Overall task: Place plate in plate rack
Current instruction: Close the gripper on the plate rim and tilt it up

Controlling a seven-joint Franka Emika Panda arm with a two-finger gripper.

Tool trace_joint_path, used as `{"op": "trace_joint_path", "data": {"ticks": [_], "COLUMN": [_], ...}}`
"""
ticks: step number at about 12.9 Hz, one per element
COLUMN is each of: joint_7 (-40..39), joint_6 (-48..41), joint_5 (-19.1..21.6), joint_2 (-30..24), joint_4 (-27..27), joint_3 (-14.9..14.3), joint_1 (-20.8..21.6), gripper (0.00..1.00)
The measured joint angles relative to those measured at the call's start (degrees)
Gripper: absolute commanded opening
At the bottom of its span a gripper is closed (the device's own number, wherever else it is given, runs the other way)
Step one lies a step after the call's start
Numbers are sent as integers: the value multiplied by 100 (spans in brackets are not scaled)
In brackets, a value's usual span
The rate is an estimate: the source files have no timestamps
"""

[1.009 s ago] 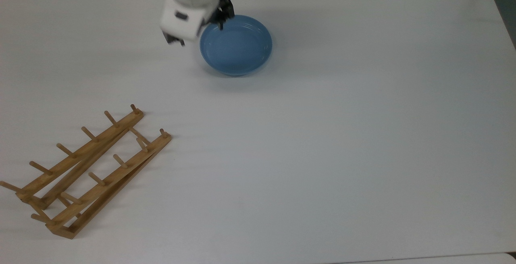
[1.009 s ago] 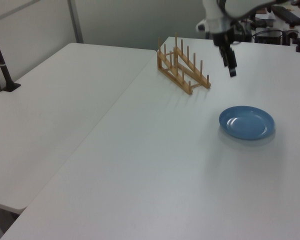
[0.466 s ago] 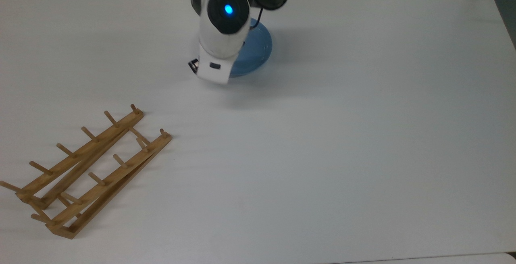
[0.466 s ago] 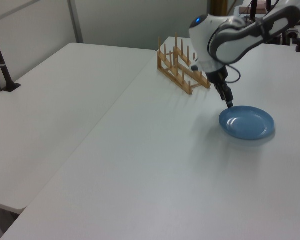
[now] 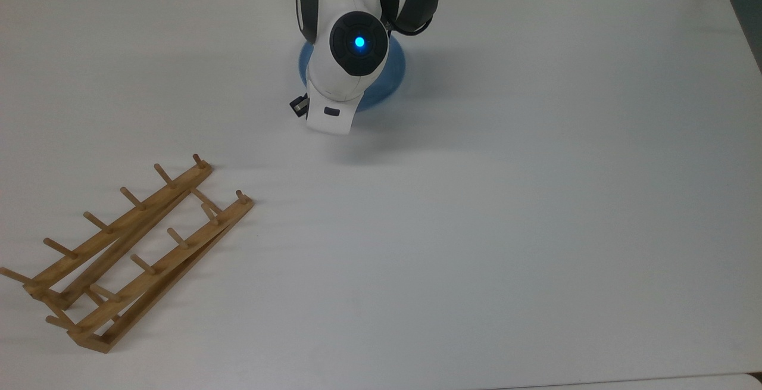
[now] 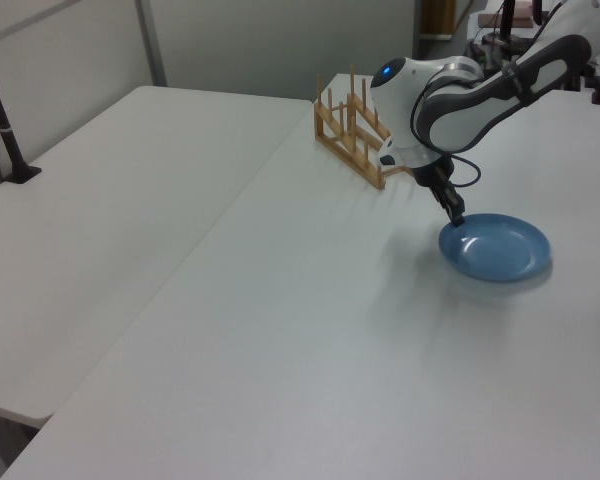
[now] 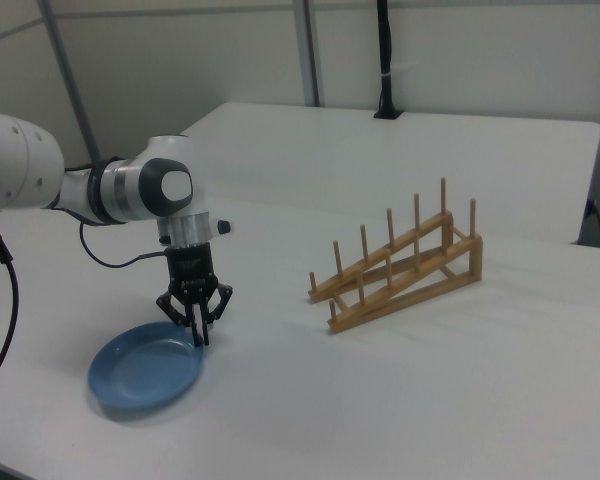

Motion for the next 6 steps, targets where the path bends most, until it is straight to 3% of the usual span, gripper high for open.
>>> {"op": "trace_joint_path", "data": {"ticks": [6], "joint_7": [-19], "joint_6": [-1], "joint_5": [-3], "joint_2": [-3], "joint_4": [139], "joint_3": [0], "joint_1": [-1], "gripper": [0]}}
